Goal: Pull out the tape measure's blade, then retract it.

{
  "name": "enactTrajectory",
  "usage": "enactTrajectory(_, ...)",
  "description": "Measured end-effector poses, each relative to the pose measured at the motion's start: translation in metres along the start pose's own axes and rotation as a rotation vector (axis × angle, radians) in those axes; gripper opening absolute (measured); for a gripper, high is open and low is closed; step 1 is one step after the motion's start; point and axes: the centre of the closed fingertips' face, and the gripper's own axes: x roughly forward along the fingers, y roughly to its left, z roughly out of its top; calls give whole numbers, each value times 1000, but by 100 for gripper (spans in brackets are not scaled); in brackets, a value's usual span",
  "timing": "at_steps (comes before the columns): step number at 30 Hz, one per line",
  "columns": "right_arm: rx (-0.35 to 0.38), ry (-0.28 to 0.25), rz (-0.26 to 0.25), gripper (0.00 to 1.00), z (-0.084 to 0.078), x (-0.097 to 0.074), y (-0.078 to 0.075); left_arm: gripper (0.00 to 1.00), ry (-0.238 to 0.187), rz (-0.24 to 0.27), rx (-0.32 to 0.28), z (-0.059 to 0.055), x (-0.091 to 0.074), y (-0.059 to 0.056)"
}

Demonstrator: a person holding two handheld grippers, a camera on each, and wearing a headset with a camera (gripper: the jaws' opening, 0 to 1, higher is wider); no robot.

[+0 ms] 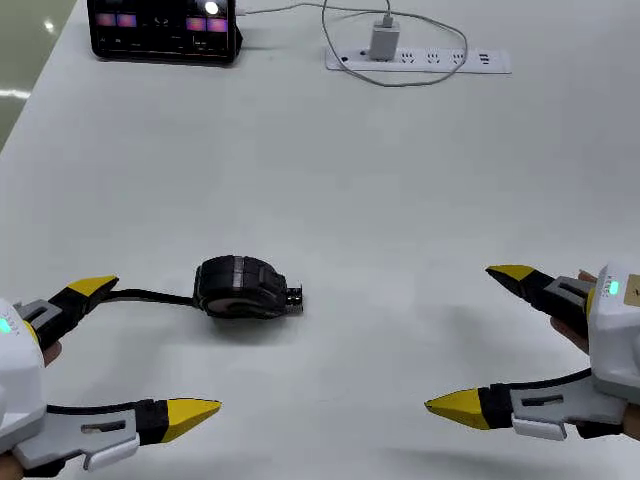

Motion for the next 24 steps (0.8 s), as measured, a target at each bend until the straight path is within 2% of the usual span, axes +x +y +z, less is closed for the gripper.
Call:
enactTrajectory(9, 10, 7, -3, 98, -5, -4, 1, 99, 12, 7, -26, -5, -2, 1)
enactTrajectory(11, 11, 7, -3, 98, -5, -5, 0, 95, 24, 0, -36, -7, -3, -1)
enactTrajectory(13, 14, 9, -3, 98, -6, -5, 0, 99, 21, 2, -24, -8, -3, -1)
enactTrajectory(24, 18, 15, -2, 98, -9, -6, 2, 99, 27, -8, -21, -8, -3, -1)
